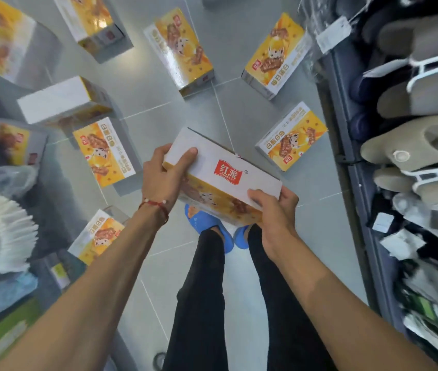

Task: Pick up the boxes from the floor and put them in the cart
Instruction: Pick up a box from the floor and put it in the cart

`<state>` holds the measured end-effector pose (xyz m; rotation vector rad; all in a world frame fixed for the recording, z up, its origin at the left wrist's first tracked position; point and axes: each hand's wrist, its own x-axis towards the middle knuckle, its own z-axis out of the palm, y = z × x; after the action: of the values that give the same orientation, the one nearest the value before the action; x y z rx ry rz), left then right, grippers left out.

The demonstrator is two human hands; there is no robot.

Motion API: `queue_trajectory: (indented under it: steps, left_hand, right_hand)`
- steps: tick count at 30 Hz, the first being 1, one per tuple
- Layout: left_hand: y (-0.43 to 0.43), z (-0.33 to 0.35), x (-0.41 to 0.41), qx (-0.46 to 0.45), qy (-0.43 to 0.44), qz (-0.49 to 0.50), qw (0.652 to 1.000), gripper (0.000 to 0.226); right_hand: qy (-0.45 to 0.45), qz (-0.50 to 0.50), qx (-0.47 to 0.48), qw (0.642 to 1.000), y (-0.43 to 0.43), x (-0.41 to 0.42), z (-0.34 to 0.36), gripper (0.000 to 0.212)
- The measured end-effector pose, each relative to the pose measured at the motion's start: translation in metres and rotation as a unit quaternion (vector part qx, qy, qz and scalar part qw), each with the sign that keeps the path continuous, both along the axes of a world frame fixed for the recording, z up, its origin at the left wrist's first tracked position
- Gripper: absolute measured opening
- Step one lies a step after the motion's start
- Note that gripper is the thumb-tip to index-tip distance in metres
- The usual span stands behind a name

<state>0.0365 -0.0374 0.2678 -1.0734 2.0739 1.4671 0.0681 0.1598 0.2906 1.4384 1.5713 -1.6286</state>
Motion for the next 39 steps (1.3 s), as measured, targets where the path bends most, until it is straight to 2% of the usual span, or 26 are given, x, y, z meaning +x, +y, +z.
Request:
queue_trajectory:
  steps: [6,9,11,13,17,21,26,34,39]
  left_hand:
    - [-0.028,0.118,0.038,0.018,0.015,0.083,0.996,0.052]
    - [-0.038,0.168,0.062,0.024,0.027,0.122,0.992,0.054]
    - [-0.04,0.198,0.077,0.031,0.029,0.146,0.988,0.056]
    - [-0.038,0.228,0.095,0.029,0.023,0.173,0.984,0.057]
    - [-0.014,0.273,0.129,0.022,0.027,0.238,0.971,0.06]
    - [0.028,0.299,0.155,0.001,0.051,0.303,0.952,0.054]
    - [0.083,0.324,0.187,-0.012,0.094,0.365,0.926,0.074]
    - [0.157,0.361,0.267,-0.032,0.096,0.502,0.859,0.052]
    - [0.191,0.38,0.333,-0.067,0.102,0.564,0.816,0.049]
  right_hand:
    - [0.089,0.135,0.021,0.987,-0.012,-0.006,0.116,0.086]
    - [0.123,0.206,0.009,0.971,-0.015,-0.009,0.166,0.082]
    - [0.149,0.252,0.001,0.956,-0.015,-0.011,0.193,0.072]
    - [0.179,0.305,-0.006,0.935,-0.013,-0.01,0.218,0.068]
    - [0.224,0.385,-0.036,0.895,-0.002,-0.01,0.252,0.075]
    - [0.259,0.472,-0.063,0.84,0.015,-0.012,0.275,0.078]
    - [0.284,0.553,-0.097,0.778,0.042,-0.012,0.297,0.077]
    - [0.296,0.658,-0.13,0.68,0.058,0.025,0.324,0.085]
    - [0.286,0.727,-0.161,0.604,0.053,0.076,0.336,0.087]
